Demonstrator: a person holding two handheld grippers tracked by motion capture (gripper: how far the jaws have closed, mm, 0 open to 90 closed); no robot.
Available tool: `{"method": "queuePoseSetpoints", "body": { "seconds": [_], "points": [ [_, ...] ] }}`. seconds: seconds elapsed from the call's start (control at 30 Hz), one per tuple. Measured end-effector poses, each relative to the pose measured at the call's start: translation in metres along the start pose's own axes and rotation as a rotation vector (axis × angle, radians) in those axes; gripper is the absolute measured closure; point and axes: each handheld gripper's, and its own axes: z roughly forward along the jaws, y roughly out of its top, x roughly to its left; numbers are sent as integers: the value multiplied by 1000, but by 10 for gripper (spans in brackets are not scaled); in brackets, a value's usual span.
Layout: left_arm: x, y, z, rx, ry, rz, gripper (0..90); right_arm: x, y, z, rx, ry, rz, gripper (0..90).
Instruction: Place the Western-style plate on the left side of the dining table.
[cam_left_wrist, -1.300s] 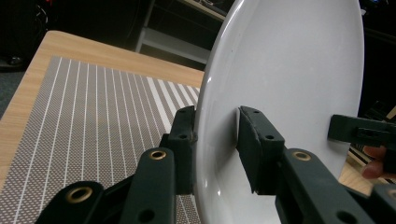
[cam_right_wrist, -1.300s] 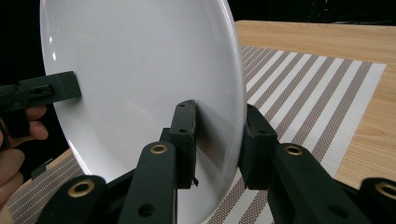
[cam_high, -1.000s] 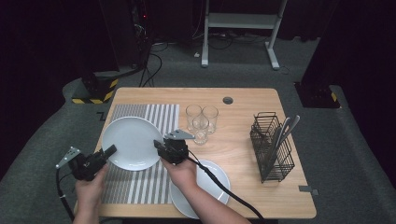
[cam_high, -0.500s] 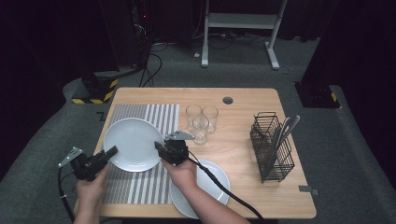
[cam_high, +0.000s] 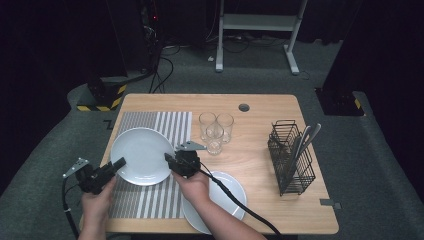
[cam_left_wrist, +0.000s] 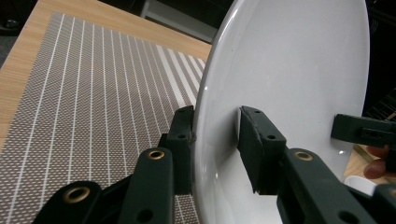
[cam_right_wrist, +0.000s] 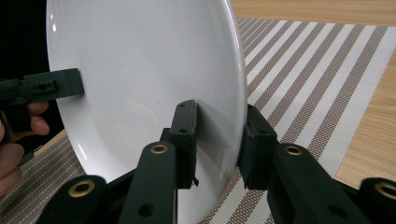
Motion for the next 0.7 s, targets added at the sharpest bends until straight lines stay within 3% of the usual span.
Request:
{"method": "queuePoseSetpoints", "body": {
  "seconds": [0.7],
  "points": [
    [4, 0, 5, 22, 11, -4, 661, -2, -2, 7, 25, -11, 0, 699]
  ]
}}
